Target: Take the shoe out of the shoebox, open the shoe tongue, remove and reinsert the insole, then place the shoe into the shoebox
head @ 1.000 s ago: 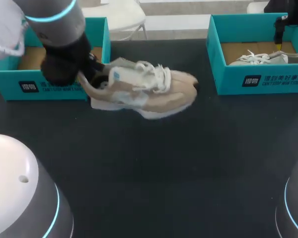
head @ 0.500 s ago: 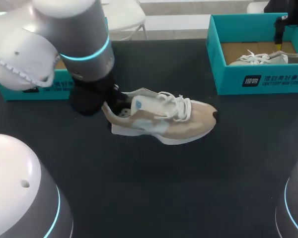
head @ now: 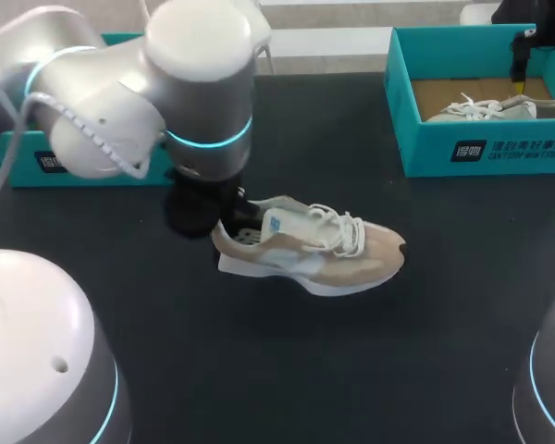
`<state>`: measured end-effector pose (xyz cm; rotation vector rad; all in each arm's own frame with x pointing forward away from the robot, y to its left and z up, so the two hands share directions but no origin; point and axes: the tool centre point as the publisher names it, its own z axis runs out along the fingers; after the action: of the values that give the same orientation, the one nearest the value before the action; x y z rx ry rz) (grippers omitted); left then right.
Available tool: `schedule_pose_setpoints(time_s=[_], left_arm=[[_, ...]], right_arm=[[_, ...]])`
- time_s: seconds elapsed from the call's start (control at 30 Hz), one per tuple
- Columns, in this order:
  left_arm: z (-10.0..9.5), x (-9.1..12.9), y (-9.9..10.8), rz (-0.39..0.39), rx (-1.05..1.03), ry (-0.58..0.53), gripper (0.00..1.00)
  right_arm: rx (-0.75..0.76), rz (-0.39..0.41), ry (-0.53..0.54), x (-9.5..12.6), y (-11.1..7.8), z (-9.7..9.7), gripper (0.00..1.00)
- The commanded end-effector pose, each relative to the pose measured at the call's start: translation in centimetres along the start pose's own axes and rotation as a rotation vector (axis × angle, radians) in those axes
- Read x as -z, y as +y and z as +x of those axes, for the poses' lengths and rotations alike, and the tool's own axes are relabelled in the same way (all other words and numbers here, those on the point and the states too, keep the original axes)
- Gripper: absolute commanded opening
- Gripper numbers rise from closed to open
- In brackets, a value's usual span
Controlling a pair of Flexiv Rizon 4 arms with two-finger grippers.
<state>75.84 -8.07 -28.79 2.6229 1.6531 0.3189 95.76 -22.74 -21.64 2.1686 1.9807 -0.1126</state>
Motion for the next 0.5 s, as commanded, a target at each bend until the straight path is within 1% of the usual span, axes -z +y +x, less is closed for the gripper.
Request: schedule_pose_setpoints(time_s=[0.03,0.3,0.5], left_arm=[[-0.9,-1.6,0.8,0.031,-0.001,0.021,0.0],[-1.3,-4.2,0.7,0.064,-0.03,0.046,0.0],[-1.7,-5.3,0.3,0.091,-0.041,0.051,0.0]], right_arm=[[-0.001,-0.002,0.001,0.0,-0.1,0.0,1.0],[-0.001,-0.002,0.001,0.0,-0.1,0.0,1.0],[-0.001,-0.002,0.001,0.0,-0.1,0.0,1.0]])
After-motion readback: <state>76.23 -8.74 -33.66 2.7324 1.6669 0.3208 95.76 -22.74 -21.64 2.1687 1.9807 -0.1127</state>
